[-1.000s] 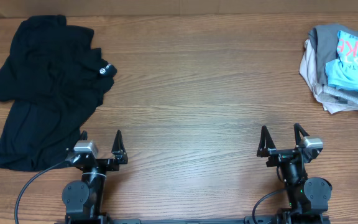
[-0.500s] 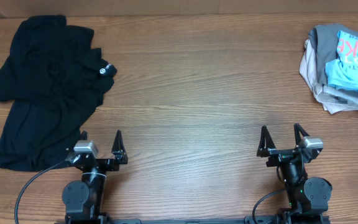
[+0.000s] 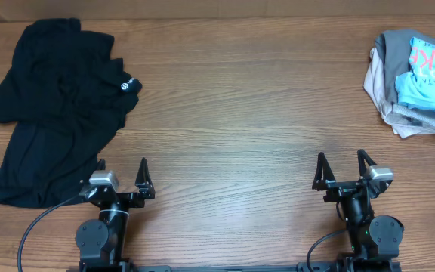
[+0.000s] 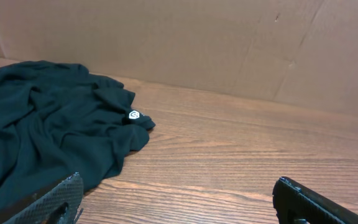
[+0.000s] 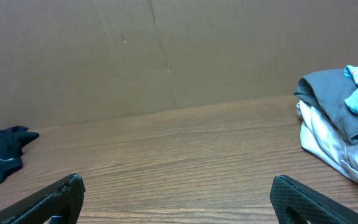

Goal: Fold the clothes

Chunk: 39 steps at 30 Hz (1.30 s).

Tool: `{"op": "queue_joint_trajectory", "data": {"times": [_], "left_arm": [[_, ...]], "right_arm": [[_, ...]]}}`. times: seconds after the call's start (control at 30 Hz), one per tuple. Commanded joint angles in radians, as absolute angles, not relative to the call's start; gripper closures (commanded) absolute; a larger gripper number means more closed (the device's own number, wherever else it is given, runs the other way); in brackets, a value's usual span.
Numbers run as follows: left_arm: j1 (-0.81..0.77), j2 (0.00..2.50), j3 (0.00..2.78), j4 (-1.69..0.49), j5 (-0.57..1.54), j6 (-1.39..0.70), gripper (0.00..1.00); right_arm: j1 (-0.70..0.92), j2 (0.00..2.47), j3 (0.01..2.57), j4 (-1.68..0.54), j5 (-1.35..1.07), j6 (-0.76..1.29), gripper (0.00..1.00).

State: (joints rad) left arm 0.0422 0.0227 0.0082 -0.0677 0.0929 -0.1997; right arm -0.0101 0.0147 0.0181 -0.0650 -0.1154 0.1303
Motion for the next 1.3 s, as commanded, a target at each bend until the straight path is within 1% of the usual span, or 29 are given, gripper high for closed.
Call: {"op": "queue_joint_trajectory", "data": {"times": [0.0,0.17,0.33,0.57,0.73,0.9,1.07,1.27], "left_arm": [[0.052,0.026,0.005,-0.07,0.078,-0.18,0.0],[0.052,0.026,0.005,-0.07,0.085,-0.179,0.0],[0.052,0.026,0.011,-0.078,0.102,-0.179,0.0],[0.052,0.026,0.128,-0.218,0.096,-0.153,0.0],[0.052,0.065,0.214,-0.25,0.094,-0.149,0.0],[0.052,0.208,0.311,-0.264,0.097,-0.149,0.0],[0.052,0.41,0.443,-0.315,0.124,-0.122,0.0],[0.052,0.73,0.72,-0.49,0.132,-0.107,0.0]], "right_arm": [[-0.002,0.003,0.008,-0.055,-0.128,0.134,0.0],[-0.002,0.003,0.008,-0.057,-0.191,0.136,0.0],[-0.002,0.003,0.009,-0.057,-0.193,0.18,0.0],[-0.002,0.014,0.078,-0.118,-0.192,0.161,0.0],[-0.002,0.078,0.154,-0.119,-0.192,0.156,0.0],[-0.002,0.209,0.272,-0.144,-0.193,0.156,0.0],[-0.002,0.361,0.419,-0.235,-0.194,0.148,0.0],[-0.002,0.589,0.654,-0.402,-0.196,0.148,0.0]]}}
